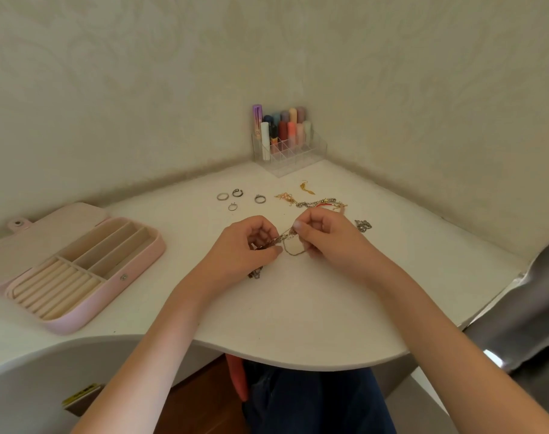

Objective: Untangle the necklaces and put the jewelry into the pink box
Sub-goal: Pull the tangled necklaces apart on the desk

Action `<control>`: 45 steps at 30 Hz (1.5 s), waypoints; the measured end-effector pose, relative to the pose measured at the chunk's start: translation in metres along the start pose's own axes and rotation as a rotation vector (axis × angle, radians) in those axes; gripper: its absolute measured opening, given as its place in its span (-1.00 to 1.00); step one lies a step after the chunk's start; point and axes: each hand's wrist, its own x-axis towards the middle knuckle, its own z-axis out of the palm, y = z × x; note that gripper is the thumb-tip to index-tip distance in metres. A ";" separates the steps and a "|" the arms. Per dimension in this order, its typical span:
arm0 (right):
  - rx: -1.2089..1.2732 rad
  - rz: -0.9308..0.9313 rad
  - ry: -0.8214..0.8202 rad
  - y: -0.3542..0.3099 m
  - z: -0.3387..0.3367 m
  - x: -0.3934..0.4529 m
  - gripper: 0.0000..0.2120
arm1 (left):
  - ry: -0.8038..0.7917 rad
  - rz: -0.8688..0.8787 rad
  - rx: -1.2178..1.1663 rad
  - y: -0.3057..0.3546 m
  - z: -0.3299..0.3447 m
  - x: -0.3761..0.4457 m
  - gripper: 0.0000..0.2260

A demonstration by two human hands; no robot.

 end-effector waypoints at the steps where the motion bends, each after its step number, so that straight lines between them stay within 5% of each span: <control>1: 0.028 0.017 0.016 0.000 0.000 0.000 -0.85 | 0.006 -0.007 -0.012 0.000 -0.001 0.000 -0.83; 19: 0.060 0.067 -0.003 -0.005 -0.003 -0.006 -0.81 | 0.015 -0.063 -0.104 0.004 -0.002 -0.004 -0.91; 45: -0.029 0.040 -0.035 -0.012 -0.003 -0.014 -0.71 | 0.237 -0.031 -0.201 0.000 -0.002 0.001 -0.91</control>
